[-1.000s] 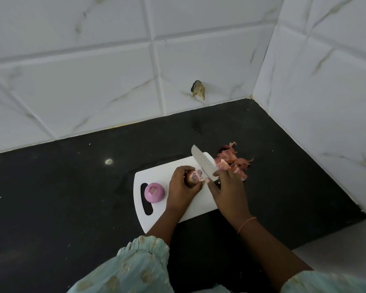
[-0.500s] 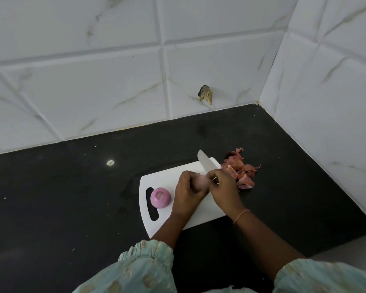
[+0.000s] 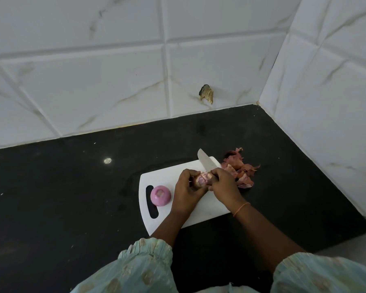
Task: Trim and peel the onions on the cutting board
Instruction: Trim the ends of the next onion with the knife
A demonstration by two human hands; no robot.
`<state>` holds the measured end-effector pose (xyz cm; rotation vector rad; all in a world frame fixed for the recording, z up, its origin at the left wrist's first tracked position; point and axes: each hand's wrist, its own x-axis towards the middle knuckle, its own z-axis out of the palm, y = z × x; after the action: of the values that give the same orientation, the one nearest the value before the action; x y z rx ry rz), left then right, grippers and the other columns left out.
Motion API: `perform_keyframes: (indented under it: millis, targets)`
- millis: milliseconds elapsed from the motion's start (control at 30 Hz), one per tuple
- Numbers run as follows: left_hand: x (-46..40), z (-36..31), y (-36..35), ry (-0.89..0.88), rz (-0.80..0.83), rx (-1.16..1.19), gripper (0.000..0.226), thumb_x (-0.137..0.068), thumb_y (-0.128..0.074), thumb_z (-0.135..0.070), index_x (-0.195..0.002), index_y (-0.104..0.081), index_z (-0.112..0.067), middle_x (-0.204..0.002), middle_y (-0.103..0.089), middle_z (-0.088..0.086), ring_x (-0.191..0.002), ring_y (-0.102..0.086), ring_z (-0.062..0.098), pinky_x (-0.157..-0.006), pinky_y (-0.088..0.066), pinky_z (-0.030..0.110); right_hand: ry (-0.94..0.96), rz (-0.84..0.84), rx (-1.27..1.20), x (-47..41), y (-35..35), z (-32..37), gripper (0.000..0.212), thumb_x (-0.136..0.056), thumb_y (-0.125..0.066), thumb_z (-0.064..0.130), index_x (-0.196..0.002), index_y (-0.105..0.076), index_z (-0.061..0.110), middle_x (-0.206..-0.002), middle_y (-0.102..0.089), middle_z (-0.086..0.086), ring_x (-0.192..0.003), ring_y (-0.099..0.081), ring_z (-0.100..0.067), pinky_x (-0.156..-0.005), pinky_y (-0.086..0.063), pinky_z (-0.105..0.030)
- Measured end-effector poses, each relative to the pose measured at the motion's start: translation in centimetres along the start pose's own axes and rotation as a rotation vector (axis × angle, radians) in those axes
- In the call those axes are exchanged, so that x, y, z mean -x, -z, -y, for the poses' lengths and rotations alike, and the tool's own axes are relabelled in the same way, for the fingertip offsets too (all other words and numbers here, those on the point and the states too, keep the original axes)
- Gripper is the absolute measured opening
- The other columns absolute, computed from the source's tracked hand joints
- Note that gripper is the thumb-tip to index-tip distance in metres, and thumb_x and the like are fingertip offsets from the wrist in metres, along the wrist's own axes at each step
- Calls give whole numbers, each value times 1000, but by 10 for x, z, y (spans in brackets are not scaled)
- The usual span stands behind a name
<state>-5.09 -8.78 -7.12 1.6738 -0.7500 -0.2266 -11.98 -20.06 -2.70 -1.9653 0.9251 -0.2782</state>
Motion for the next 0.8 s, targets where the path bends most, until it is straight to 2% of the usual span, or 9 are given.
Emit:
perform_keyframes:
  millis: [67,167,367,433,500,567,733,800]
  targets:
    - [0,-1,1,-5,5,13,38,-75,-84,-13,-104,-59,-11,-103,-62,0,-94,-60,8,-74,-50,15,-85,39,-69,0,2,4,20,-99,-46,7,-112,-61,4,-103,-65,-9,-82,-66,-18,-78,-57,-31]
    - [0,-4,2,3,22,42,40,-76,-83,-11,-106,-57,-18,-106,-62,-3,-97,-60,7,-75,-51,15,-167,106,-216,1,4,6,21,-102,-44,13,-112,-60,4,-90,-64,-2,-70,-60,-10,-63,-53,-18]
    - [-1,-3,0,-22,121,-22,47,-80,-80,-21,-119,-54,-26,-115,-60,-8,-102,-59,5,-84,-52,20,-127,147,-186,-1,19,7,24,-101,-49,18,-116,-62,4,-101,-66,-8,-77,-63,-12,-58,-50,-15]
    - [0,-1,-2,-66,106,-105,47,-79,-80,-25,-121,-58,-23,-116,-56,-7,-105,-53,3,-88,-47,17,-109,158,-89,-3,23,7,26,-101,-49,21,-117,-62,6,-107,-66,-9,-84,-63,-14,-66,-52,-21]
    - [0,0,-2,-91,80,-189,47,-80,-80,-30,-122,-60,-23,-118,-54,-9,-108,-46,3,-89,-40,12,-60,168,59,-4,25,7,27,-101,-48,22,-121,-60,8,-113,-64,-9,-94,-62,-18,-82,-54,-31]
    - [0,-1,-2,-77,85,-162,48,-82,-79,-27,-125,-60,-22,-118,-56,-7,-106,-50,0,-86,-41,10,-26,176,165,-4,26,8,29,-102,-45,20,-124,-58,7,-118,-61,-9,-97,-59,-20,-90,-52,-35]
    - [1,-3,0,-59,91,-92,45,-83,-78,-23,-122,-56,-28,-115,-55,-16,-102,-56,0,-79,-47,11,-26,196,201,-3,26,12,30,-102,-43,22,-125,-57,8,-119,-61,-9,-101,-61,-22,-92,-52,-38]
    - [1,-2,-1,-37,95,-65,44,-84,-78,-24,-122,-56,-25,-116,-56,-12,-99,-57,3,-77,-49,14,-42,210,152,-4,25,13,28,-103,-43,23,-122,-57,8,-113,-63,-9,-96,-62,-20,-87,-54,-35]
